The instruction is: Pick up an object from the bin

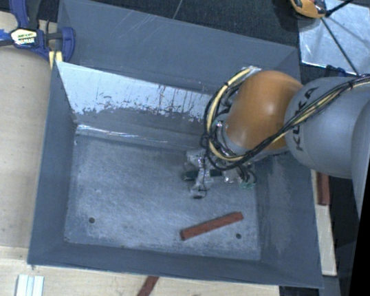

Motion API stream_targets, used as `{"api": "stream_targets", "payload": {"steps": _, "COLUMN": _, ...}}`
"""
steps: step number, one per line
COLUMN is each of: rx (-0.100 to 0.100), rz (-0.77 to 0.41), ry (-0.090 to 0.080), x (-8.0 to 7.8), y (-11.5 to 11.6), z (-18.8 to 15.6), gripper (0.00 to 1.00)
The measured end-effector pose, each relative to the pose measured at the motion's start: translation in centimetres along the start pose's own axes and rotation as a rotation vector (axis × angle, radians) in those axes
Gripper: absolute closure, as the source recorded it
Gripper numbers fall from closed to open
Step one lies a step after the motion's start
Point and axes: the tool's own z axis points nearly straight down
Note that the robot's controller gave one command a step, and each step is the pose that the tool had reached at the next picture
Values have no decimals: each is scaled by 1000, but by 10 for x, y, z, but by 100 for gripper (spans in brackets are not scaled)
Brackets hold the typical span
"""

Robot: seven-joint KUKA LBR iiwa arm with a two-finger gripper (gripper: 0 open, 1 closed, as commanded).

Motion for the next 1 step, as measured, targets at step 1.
{"api": "stream_targets", "payload": {"steps": 1, "rx": 0, "rz": -31, "ry": 1, "x": 2, "y": 7, "z": -153, "gripper": 100}}
